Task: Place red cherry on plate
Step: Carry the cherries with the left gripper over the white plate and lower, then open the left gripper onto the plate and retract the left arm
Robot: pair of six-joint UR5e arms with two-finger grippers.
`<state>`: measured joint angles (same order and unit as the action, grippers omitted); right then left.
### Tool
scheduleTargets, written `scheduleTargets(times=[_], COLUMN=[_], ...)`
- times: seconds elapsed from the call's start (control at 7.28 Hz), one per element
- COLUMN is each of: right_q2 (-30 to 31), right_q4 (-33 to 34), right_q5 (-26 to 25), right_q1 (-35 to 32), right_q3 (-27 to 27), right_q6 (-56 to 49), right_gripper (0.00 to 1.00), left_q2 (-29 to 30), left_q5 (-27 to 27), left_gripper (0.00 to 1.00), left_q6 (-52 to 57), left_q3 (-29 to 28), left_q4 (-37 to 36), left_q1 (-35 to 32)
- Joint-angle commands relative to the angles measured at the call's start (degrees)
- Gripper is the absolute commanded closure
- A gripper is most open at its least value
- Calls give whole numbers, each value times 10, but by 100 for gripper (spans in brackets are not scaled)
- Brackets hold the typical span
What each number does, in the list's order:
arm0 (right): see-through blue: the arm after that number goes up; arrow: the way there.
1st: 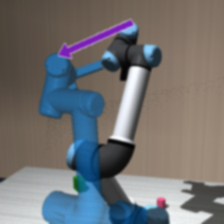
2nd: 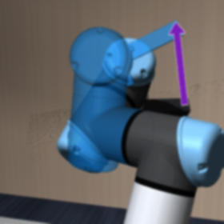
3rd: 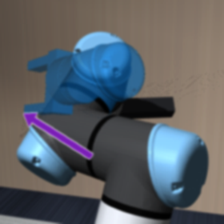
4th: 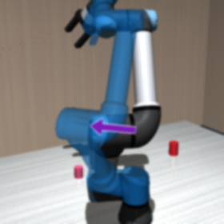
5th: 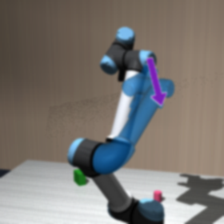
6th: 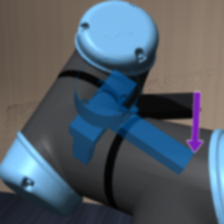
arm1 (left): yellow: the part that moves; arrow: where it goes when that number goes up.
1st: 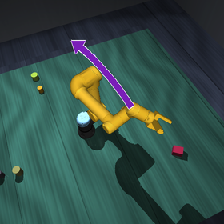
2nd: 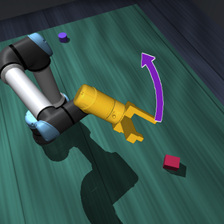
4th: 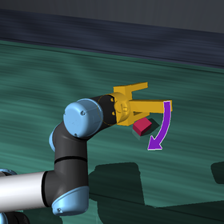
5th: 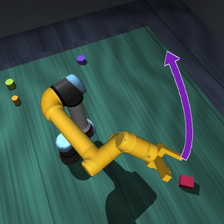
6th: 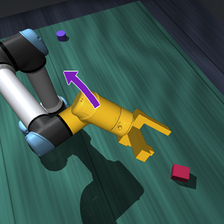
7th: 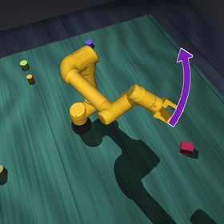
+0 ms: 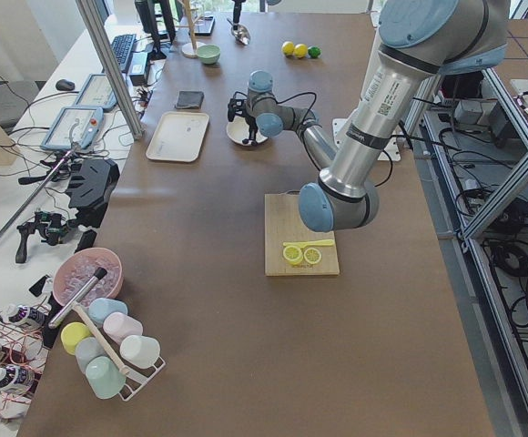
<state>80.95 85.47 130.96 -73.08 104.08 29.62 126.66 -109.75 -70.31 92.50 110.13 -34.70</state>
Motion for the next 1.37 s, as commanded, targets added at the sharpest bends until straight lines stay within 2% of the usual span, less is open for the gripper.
scheduleTargets(times=[0.0,0.14,0.27,0.41,0.69,0.82,0.96,1.1,1.24], right_q2=[69,100,122,138,147,151,156,158,170], right_q4=[0,-3,-7,-8,-8,-4,5,14,13], right_q5=[8,7,4,0,0,1,2,4,6], right_q1=[-43,-52,-58,-59,-80,-100,-126,-146,-154], right_q3=[1,-1,-1,-1,-14,-13,-21,-30,-32], right_q6=[-110,-142,-152,-152,-154,-173,-234,-267,-279], right_gripper=[0,0,0,0,0,0,0,0,0], left_q2=[55,61,61,61,44,6,-22,-49,-60], left_q5=[21,21,46,77,74,44,-58,-103,-118], left_gripper=[100,64,2,2,2,2,2,2,2], left_q6=[-52,-74,-77,-77,-75,-48,54,168,282], left_q3=[-55,-54,-55,-55,-24,9,52,105,132], left_q4=[17,25,25,25,17,-9,-94,-195,-290], left_q1=[13,17,25,38,32,-3,-79,-147,-215])
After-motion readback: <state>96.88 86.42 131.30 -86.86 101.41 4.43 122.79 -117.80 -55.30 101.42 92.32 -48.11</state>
